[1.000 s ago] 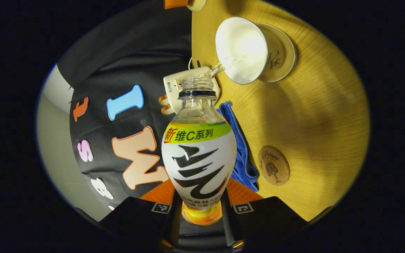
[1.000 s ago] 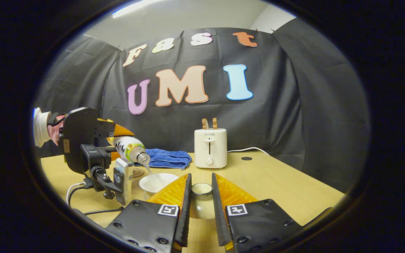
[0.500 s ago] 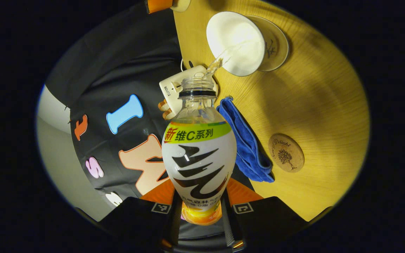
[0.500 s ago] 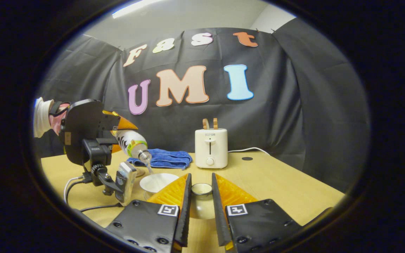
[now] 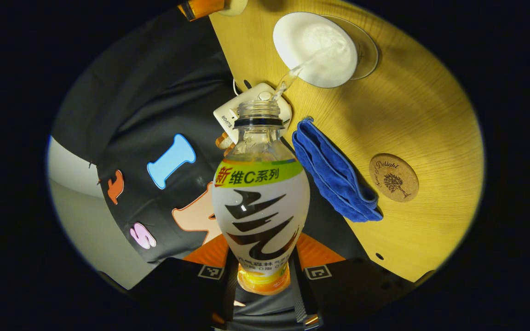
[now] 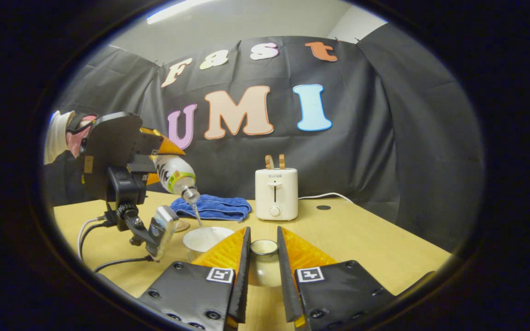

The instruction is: Open the teacup lid with one hand, grasp the water bottle and pour water into the teacup with the other hand; after pouring, place the water bottle on the coaster and then close the teacup lid.

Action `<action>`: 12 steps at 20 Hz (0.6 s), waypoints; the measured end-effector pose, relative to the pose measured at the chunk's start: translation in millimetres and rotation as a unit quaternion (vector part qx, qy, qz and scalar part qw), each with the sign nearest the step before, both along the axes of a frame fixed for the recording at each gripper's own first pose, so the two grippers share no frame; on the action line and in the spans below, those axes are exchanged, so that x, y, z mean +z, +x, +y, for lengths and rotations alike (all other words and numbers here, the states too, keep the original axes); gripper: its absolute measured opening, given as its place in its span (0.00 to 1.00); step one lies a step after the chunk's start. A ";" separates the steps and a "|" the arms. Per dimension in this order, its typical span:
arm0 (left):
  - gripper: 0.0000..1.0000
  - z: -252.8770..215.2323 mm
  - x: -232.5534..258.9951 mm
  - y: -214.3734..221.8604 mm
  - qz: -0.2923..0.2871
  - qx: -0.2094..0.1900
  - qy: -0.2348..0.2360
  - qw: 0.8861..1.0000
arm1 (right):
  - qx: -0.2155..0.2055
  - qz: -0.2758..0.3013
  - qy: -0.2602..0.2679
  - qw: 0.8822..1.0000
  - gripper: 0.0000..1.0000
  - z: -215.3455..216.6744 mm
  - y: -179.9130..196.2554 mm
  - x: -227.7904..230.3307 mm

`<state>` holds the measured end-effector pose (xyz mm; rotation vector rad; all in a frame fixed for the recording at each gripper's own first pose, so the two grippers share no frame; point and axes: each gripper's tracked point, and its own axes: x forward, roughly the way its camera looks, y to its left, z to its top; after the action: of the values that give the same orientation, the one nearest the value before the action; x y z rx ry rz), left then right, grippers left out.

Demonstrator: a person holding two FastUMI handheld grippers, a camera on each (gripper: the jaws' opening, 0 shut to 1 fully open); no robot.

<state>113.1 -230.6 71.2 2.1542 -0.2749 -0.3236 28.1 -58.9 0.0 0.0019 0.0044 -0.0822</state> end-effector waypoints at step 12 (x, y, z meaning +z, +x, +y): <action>0.48 6.5 -11.6 1.1 0.037 0.014 -0.068 0.997 | -0.003 -0.001 0.000 1.000 0.35 -2.3 0.8 0.2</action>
<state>114.2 -224.1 59.6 2.0058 -0.2188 -0.3587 28.9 -61.1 0.2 0.0020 0.0030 -0.0891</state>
